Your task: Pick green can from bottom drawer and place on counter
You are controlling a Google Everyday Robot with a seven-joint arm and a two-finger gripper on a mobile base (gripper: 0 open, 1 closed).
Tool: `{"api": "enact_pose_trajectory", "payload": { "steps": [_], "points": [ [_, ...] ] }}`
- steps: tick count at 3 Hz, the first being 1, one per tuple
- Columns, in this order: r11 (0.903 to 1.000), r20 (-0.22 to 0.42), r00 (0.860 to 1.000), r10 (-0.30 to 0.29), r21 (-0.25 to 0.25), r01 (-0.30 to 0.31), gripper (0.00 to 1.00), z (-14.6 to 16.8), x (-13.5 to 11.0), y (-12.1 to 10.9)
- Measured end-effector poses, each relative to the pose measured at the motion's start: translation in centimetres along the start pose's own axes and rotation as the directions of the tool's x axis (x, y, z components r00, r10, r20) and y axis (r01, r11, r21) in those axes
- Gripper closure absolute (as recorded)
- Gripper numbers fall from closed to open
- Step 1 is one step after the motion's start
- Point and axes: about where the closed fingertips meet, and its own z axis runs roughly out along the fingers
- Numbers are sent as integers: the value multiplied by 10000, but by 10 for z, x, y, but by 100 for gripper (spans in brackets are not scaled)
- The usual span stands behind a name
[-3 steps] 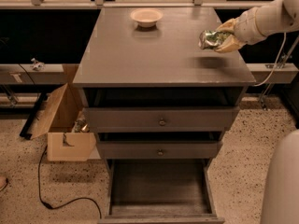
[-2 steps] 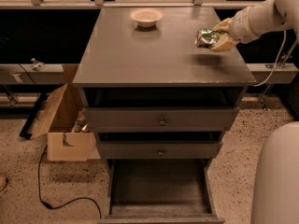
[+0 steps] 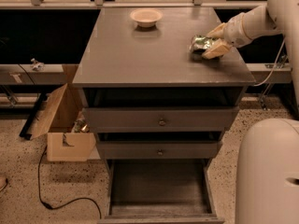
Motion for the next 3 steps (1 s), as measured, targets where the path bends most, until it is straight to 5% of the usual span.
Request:
{"api": "enact_pose_trajectory", "payload": {
  "steps": [1, 2, 3],
  "points": [
    [9990, 604, 9979, 219, -402, -195, 0, 4, 0, 7],
    [9995, 1097, 9939, 139, -300, -107, 0, -13, -2, 5],
    [9987, 1434, 9893, -255, 466, 190, 0, -61, -4, -7]
  ]
}}
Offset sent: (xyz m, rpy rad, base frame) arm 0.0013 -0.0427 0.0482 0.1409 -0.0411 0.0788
